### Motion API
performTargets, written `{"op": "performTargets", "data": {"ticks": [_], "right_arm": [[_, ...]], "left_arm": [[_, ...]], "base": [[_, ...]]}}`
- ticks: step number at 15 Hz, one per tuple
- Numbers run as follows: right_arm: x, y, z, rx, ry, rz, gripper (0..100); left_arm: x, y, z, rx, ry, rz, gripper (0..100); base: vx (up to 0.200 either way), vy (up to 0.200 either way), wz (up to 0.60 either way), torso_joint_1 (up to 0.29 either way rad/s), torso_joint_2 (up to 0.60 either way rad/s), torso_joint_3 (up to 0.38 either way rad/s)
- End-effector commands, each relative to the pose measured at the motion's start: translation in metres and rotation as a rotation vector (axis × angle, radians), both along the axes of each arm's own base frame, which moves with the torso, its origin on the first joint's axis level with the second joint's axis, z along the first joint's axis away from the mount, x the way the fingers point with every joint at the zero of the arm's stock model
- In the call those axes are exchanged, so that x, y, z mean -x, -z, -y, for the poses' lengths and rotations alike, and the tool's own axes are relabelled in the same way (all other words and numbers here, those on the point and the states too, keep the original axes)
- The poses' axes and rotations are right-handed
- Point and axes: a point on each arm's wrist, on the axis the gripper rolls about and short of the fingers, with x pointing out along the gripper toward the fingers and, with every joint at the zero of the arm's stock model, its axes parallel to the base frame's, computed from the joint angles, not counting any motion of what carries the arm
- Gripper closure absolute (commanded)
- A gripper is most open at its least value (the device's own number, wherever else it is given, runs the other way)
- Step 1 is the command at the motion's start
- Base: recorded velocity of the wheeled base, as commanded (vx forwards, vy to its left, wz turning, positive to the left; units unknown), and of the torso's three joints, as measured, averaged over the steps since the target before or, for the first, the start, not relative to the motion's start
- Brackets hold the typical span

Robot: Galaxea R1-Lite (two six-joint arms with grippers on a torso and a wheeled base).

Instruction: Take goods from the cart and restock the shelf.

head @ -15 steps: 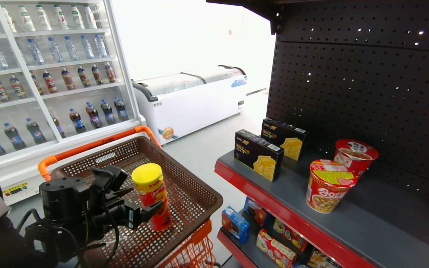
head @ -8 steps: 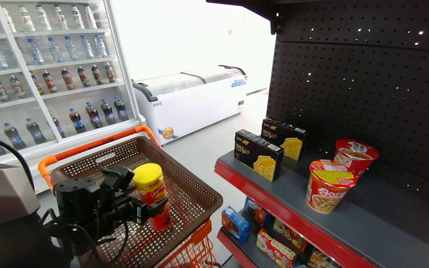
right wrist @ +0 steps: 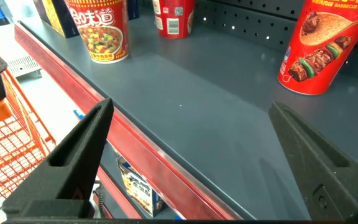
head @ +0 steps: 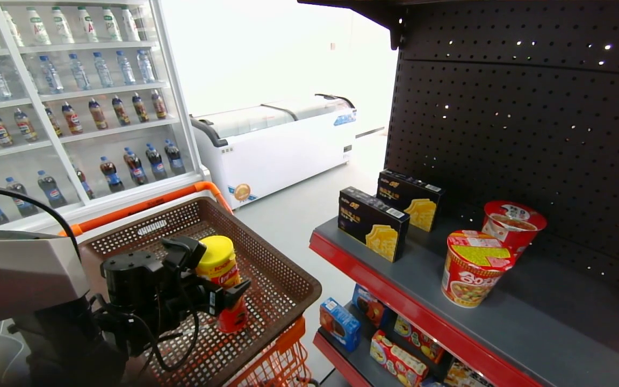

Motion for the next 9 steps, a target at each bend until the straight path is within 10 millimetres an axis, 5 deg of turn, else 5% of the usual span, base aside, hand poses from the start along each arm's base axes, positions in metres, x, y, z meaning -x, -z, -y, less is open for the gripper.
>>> {"op": "performTargets", "data": {"ticks": [1, 8, 9], "right_arm": [[-0.0001, 0.0001, 0.0, 0.0, 0.0, -0.002, 0], [-0.0001, 0.0001, 0.0, 0.0, 0.0, -0.002, 0], [-0.0001, 0.0001, 0.0, 0.0, 0.0, -0.002, 0]], "left_arm": [[-0.0053, 0.007, 0.0018, -0.002, 0.003, -0.01, 0], [-0.0151, 0.0088, 0.0066, 0.005, 0.023, 0.019, 0], [-0.0149, 0.0091, 0.0071, 0.002, 0.025, 0.017, 100]], "base": [[0.0, 0.0, 0.0, 0.0, 0.0, 0.0], [0.0, 0.0, 0.0, 0.0, 0.0, 0.0], [0.0, 0.0, 0.0, 0.0, 0.0, 0.0]]}}
